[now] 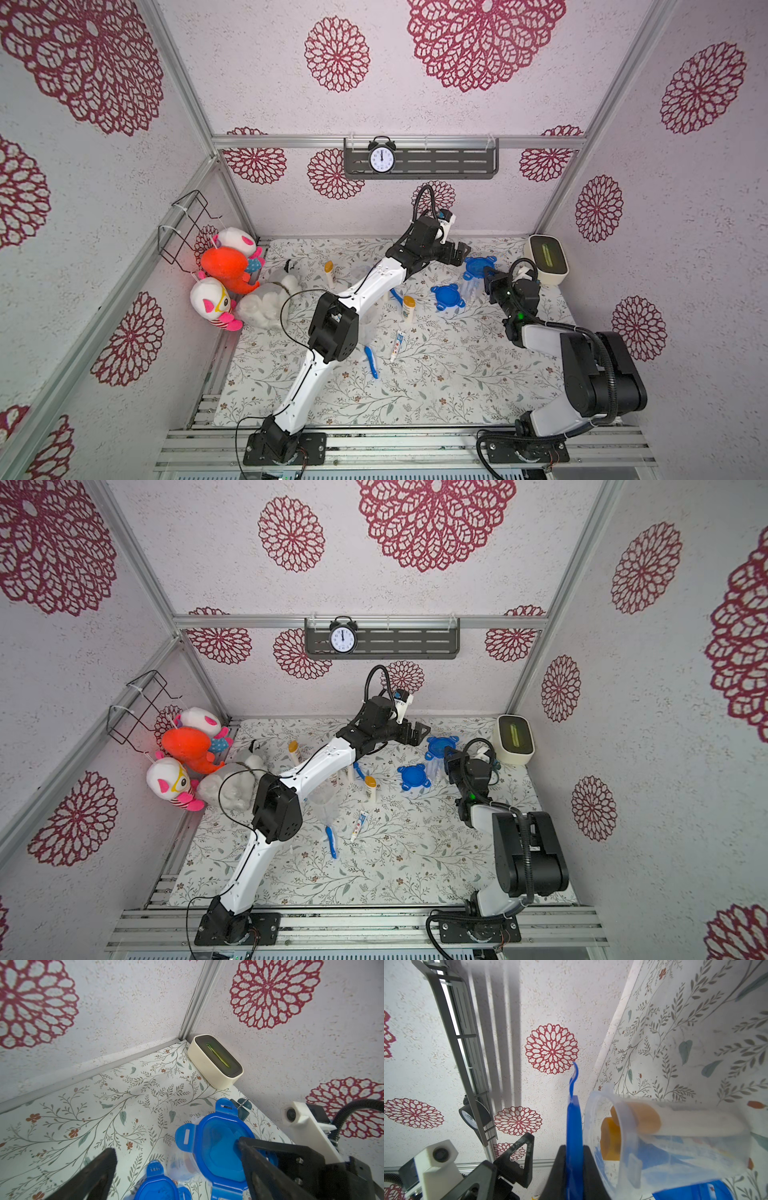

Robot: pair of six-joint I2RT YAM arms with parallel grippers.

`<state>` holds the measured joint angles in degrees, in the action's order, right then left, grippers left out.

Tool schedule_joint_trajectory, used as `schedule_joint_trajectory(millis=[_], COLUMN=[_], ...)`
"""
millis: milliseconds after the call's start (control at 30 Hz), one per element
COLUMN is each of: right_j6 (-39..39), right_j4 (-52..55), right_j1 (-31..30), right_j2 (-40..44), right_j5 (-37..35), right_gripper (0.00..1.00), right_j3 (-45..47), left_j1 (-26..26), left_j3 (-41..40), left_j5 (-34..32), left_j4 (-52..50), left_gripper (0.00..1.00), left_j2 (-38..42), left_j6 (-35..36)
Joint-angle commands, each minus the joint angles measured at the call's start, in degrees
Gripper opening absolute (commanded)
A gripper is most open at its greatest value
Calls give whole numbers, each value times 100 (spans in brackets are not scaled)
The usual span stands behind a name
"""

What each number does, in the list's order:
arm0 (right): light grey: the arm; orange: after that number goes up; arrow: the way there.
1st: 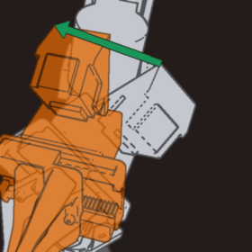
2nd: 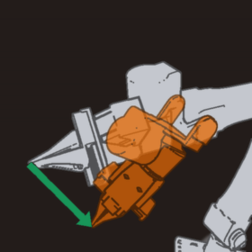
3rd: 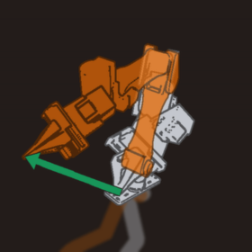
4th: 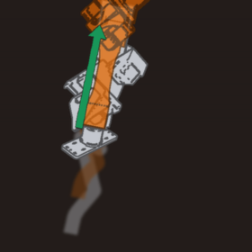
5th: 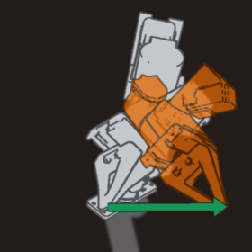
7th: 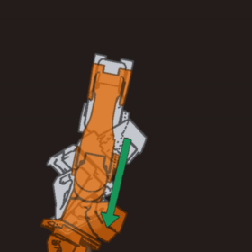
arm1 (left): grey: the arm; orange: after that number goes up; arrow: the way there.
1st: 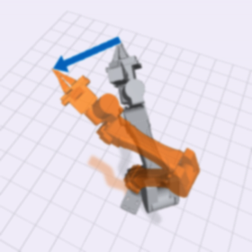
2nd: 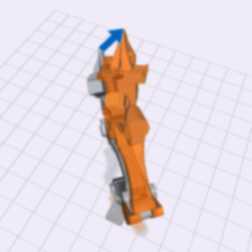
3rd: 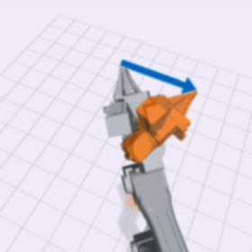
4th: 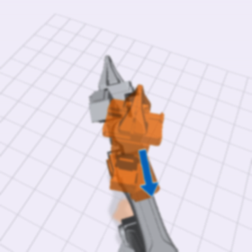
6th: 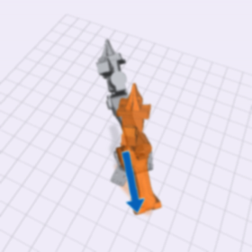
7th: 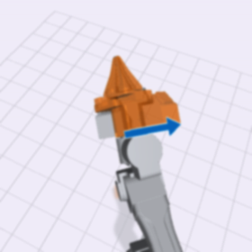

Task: Pack away toiletry kits
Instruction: Close the lid on the container.

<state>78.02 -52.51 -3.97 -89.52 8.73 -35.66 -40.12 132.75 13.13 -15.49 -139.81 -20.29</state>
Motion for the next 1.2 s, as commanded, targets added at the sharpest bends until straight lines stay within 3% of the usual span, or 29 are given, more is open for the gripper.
schedule_joint_trajectory(millis=[0,600,800,1167], right_j6=[-138,-294,-352,-680], right_j4=[-330,-82,27,439], right_j1=[-25,-25,-27,-48], right_j2=[-5,-58,12,361], right_j5=[-100,-95,-87,-117], right_gripper=[11,15,31,43], right_j3=[-178,-204,-196,-213], left_j1=[-74,-74,-67,-60], left_j3=[168,178,196,195], left_j5=[111,239,275,285], left_j4=[-112,-182,-181,-191], left_gripper=[98,100,100,100], left_j2=[-160,-420,-460,-492], left_j6=[-174,35,42,61])
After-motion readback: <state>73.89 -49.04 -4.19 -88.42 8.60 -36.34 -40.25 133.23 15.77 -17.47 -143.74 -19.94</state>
